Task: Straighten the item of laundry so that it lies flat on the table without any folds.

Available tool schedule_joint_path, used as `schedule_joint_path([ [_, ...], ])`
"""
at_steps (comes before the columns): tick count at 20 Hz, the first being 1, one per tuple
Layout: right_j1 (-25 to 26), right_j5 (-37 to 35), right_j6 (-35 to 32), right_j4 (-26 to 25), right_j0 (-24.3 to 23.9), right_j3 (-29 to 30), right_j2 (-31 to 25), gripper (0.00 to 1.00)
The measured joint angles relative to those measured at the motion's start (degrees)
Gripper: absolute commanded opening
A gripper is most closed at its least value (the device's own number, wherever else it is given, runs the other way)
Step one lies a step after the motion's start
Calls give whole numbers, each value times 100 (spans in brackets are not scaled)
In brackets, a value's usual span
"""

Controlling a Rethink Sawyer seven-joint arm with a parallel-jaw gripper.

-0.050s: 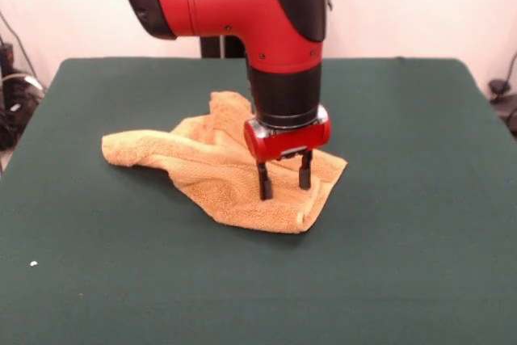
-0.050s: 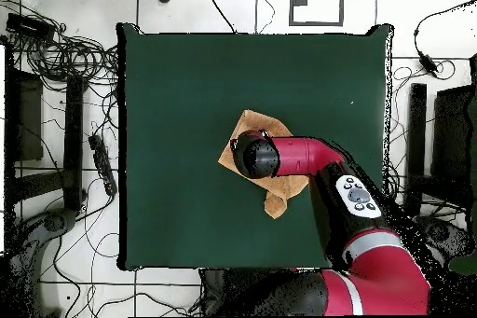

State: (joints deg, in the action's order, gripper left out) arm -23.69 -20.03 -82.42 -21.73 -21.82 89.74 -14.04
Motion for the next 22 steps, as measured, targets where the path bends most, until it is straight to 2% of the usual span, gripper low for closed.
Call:
schedule_joint_path([
  [7, 18, 104, 0, 43, 30, -7, 44, 100],
  [8, 20, 116, 0, 61, 38, -10, 56, 0],
  [22, 38, 218, 0, 116, 34, -16, 66, 0],
])
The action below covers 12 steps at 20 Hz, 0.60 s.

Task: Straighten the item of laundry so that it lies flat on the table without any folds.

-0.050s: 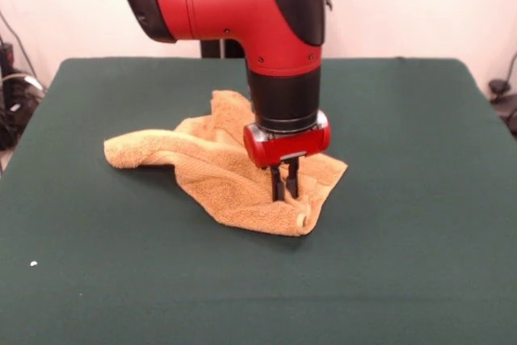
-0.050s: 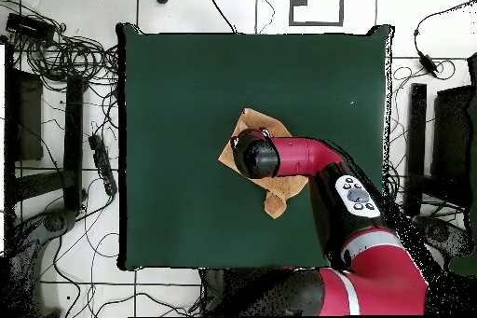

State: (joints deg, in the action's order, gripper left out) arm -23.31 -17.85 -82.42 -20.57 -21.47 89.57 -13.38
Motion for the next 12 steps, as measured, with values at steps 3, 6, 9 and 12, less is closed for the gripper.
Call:
schedule_joint_path([
  [3, -7, 1, 0, 14, 0, 6, 1, 0],
  [6, -46, 3, 0, 13, -1, 34, 1, 0],
  [9, -230, -57, 0, 33, 1, 147, 2, 0],
  [12, -682, -344, 0, 168, 26, 329, 47, 0],
])
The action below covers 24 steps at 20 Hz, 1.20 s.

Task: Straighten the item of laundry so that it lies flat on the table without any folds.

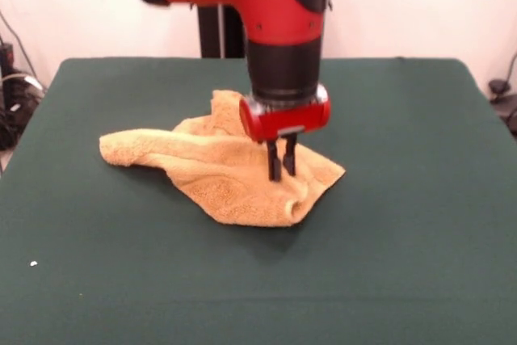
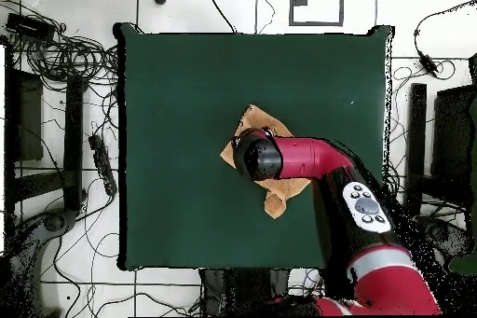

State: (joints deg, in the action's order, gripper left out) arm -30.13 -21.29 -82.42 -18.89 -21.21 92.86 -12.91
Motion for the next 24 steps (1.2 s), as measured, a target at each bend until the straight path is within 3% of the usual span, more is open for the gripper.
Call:
schedule_joint_path([
  [11, -1126, -1039, 0, 412, 111, 159, 234, 0],
  [24, -1468, -2276, 0, 524, 53, 59, 237, 0],
])
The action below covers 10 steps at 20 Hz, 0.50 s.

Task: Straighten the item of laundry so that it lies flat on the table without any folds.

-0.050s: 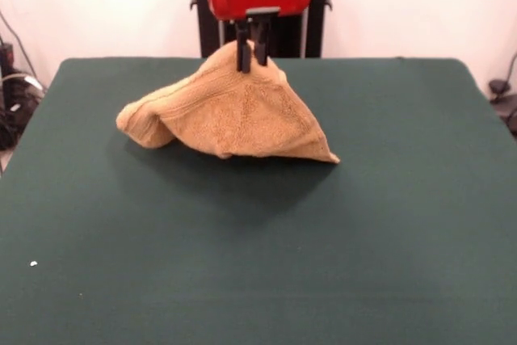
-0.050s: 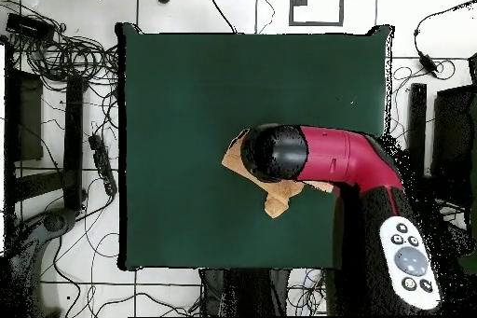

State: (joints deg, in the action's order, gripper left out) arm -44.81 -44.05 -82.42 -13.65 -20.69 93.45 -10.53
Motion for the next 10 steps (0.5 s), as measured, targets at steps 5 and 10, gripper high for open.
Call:
schedule_joint_path([
  [5, 276, 87, 0, -5, -29, -120, -1, 0],
  [10, 660, 297, 0, -18, -47, -312, -23, 0],
])
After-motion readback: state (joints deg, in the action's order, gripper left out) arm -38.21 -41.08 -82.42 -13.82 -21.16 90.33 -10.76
